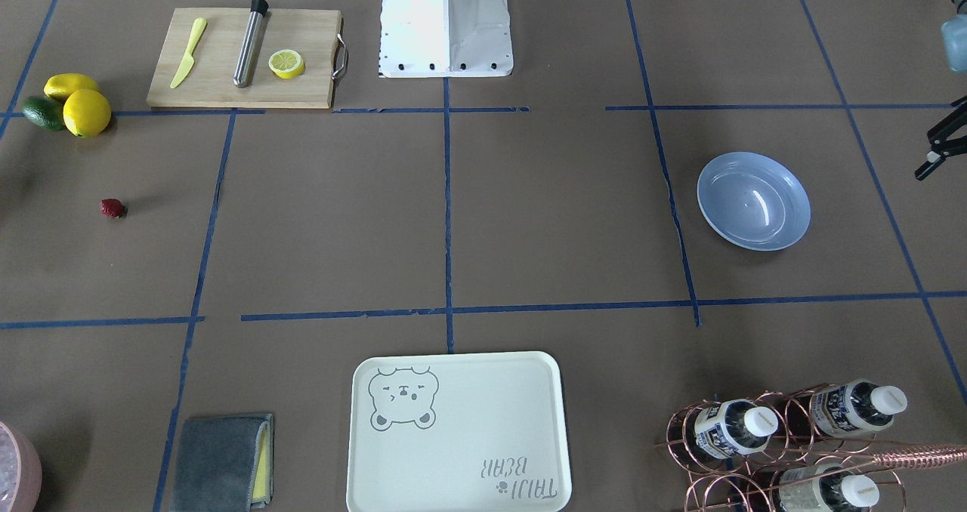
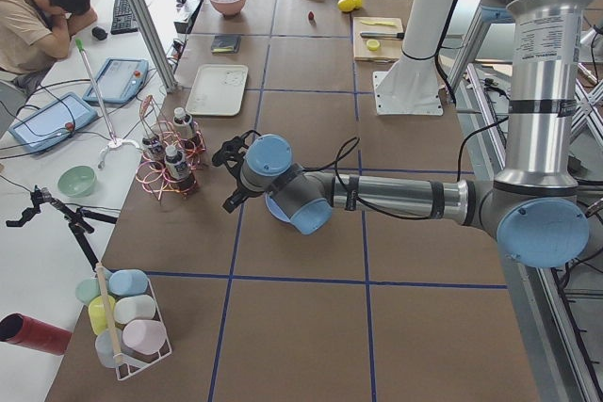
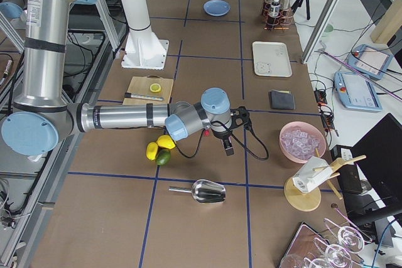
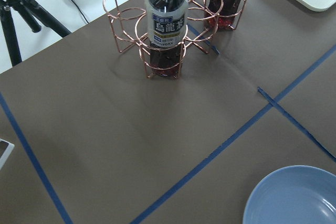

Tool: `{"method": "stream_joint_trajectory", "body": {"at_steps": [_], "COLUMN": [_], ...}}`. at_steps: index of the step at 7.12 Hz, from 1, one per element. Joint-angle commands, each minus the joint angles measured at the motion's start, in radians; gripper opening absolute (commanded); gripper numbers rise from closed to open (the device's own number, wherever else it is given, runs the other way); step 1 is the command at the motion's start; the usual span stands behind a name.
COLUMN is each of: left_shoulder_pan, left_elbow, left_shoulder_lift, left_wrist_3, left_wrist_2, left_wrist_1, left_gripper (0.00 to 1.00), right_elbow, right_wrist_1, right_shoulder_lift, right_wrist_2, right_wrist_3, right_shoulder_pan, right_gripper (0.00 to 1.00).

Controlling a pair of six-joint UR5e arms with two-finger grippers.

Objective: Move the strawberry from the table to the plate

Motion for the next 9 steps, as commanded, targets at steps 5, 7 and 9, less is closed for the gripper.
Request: {"method": "stream_joint_trajectory", "body": {"at_steps": [5,7,9], "left_shoulder_pan": [0.449,0.457,0.462], "left_elbow": [0.184,0.192,0.189], "left_shoulder_lift": [0.076,0.097,0.103], "left_wrist_3": [-0.775,-0.761,-0.747], "left_wrist_2": [0.412,0.414,0.414], "left_wrist_1": [-0.483,-0.495,-0.495], "left_gripper": [0.63,0.63,0.52], "right_elbow": [-0.001,-0.001,-0.001], "right_wrist_1": [0.022,0.022,0.022], "right_shoulder_lift": [-0.003,-0.005,-0.005], "right_wrist_2": [-0.002,-0.002,-0.002], "right_wrist_3": [0.012,0.012,0.013], "right_shoulder_pan": [0.000,0.000,0.000], "right_gripper": [1.00,1.00,1.00]}}
